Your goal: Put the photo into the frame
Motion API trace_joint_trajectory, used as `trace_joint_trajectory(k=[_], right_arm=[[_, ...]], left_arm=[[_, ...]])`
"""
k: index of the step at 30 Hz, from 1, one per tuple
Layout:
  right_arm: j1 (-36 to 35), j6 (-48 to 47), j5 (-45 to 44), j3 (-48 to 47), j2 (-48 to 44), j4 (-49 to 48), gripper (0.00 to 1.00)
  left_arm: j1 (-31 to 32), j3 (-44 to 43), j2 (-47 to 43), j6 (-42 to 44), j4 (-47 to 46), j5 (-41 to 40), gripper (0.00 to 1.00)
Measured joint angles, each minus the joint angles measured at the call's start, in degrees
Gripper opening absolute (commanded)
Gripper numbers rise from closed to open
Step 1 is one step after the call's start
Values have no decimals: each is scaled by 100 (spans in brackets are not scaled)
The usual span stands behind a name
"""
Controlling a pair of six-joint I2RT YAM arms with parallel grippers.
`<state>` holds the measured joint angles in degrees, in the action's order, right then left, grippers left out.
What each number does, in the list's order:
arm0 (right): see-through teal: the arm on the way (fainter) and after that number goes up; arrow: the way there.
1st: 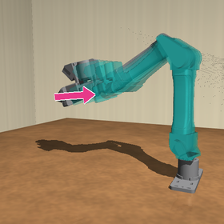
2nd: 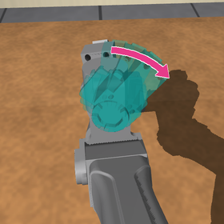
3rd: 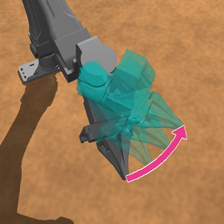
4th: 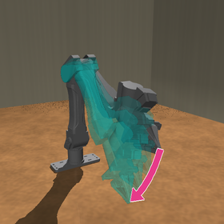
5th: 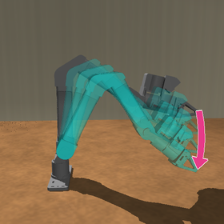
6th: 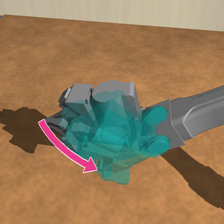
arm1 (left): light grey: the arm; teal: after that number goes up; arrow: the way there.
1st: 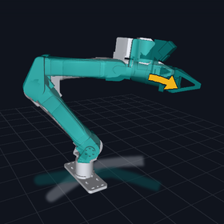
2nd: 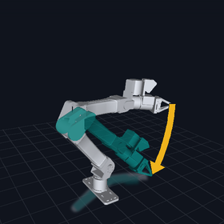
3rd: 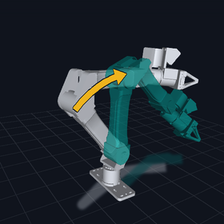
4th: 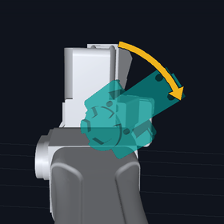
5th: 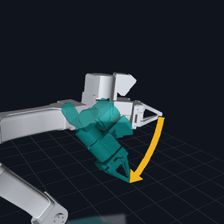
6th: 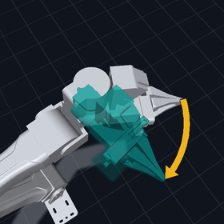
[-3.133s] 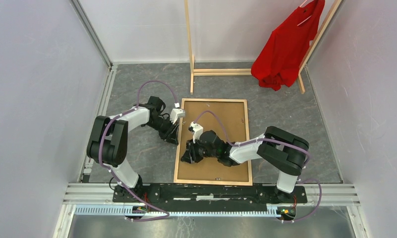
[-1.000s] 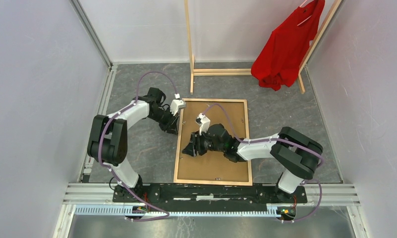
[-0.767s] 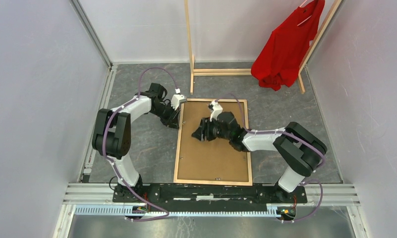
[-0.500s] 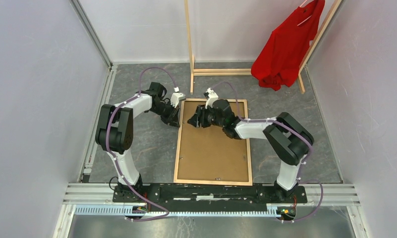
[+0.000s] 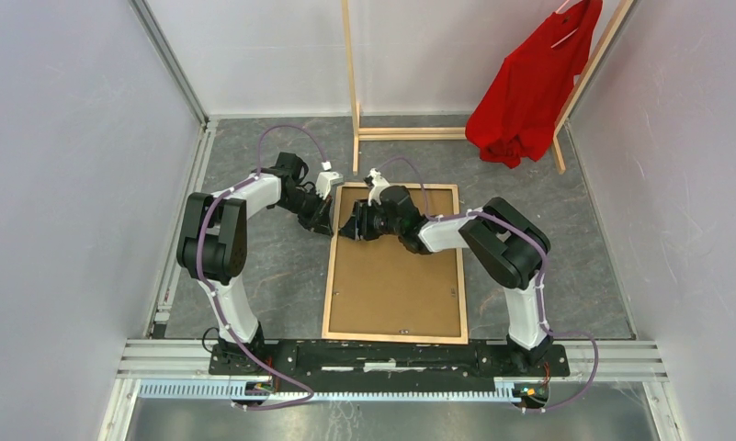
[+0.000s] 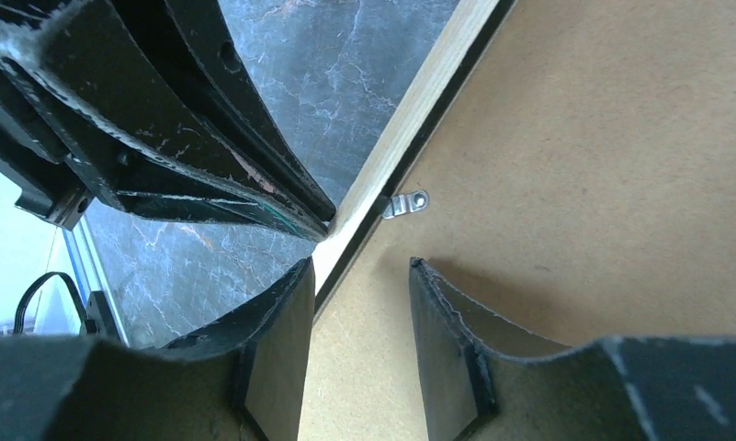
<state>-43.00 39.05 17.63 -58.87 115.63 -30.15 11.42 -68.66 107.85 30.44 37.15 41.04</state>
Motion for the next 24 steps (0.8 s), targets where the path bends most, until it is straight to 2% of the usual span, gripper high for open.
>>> trace_joint_trajectory(k=[14,24], right_arm=[[-125,297,11,-387,426,-269,46],[-151,293,37,-476,459,-192,48]], left_arm=[[-9,28,0,0,-24,24,16],[-122,177,-129,17,-37,61,20]])
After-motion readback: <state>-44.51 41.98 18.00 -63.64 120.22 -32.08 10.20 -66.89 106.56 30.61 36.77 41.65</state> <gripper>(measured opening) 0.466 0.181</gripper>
